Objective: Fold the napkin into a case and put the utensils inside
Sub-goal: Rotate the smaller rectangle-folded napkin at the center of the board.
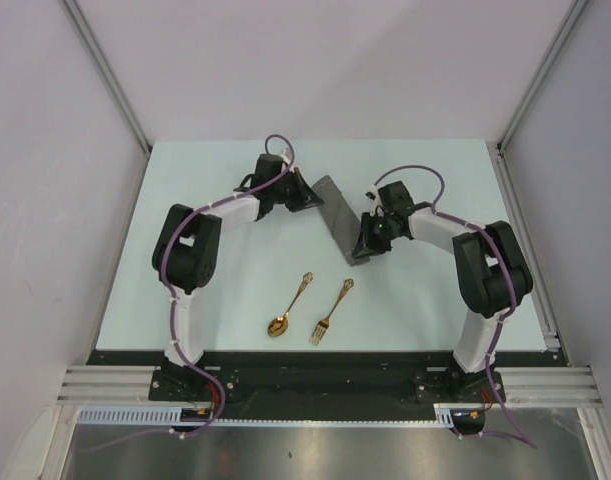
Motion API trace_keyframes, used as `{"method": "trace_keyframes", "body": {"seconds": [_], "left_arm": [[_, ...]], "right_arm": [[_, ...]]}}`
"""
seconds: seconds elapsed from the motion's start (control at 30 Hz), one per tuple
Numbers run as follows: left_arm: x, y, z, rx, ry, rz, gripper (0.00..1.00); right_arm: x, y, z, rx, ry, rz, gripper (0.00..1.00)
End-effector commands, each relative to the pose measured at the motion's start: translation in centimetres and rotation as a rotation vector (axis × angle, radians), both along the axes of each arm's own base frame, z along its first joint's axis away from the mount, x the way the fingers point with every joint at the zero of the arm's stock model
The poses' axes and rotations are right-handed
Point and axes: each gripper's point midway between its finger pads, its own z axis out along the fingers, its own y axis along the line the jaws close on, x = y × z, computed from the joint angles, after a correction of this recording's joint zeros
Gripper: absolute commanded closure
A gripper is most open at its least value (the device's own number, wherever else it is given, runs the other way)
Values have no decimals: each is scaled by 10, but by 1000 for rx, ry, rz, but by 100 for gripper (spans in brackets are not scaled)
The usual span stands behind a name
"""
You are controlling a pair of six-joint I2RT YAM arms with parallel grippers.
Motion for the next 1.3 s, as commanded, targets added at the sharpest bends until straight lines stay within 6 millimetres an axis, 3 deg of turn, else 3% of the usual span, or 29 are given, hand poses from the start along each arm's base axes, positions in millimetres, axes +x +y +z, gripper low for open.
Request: {"method": "trace_keyframes", "body": {"seconds": [0.0, 0.1, 0.13, 0.23, 0.37, 0.43, 0.6, 0.67, 0.8, 1.07, 1.17, 1.23, 1.27], "left_arm": [[-8, -7, 56, -92, -80, -31, 100], [-17, -5, 73, -106, -96, -38, 100], [-21, -4, 89, -117, -122, -40, 100], [-30, 2, 100, -117, -133, -43, 100], [-36, 19, 125, -116, -178, -12, 100], [-34, 27, 131, -117, -190, 13, 100], [-31, 37, 152, -121, -229, 58, 98], [-32, 39, 152, -110, -233, 66, 97], [-36, 40, 151, -106, -258, 51, 89], [-27, 39, 138, -100, -256, 45, 87], [-21, 35, 134, -103, -250, 38, 86], [-13, 30, 139, -100, -277, 16, 84], [-6, 27, 130, -88, -279, 9, 81]], "right_arm": [[21, -21, -6, -21, -57, -30, 81], [22, -33, -11, -86, -54, -34, 81], [21, -35, -9, -96, -59, -36, 80], [19, -28, 12, -108, -101, -26, 77], [22, 4, 54, -106, -192, -1, 67], [20, 30, 58, -56, -195, 0, 61], [31, 68, 40, 21, -168, -95, 62], [31, 73, 21, -38, -173, -101, 64], [26, 54, -3, -125, -169, -145, 67], [6, -24, -36, -259, -155, -288, 69], [19, -61, -41, -296, -146, -390, 69], [37, -90, -41, -315, -157, -461, 68], [52, -100, -36, -321, -175, -495, 68]]}}
